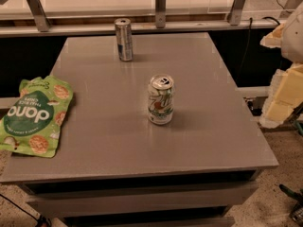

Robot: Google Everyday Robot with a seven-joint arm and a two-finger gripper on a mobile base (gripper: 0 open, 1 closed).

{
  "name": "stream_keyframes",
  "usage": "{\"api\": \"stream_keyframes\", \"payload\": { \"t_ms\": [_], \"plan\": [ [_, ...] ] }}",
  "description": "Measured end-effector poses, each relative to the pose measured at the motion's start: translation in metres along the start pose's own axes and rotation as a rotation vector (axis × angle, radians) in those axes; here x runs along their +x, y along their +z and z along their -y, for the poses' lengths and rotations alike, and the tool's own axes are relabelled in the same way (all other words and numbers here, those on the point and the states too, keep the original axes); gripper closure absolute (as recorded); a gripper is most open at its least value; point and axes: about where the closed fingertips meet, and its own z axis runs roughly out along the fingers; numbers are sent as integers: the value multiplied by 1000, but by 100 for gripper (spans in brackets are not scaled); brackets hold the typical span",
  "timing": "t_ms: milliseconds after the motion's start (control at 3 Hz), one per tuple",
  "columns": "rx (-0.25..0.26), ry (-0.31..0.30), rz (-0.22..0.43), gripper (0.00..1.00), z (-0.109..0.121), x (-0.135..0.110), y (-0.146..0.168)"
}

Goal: Pick 7up can

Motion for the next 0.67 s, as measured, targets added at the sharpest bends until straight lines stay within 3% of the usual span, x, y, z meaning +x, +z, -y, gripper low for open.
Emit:
{"api": "stream_keyframes", "payload": {
  "t_ms": [333, 667],
  "plan": [
    [0, 0, 0, 0, 0, 0, 0],
    [29, -69, 112, 0, -1, -25, -2]
  ]
}}
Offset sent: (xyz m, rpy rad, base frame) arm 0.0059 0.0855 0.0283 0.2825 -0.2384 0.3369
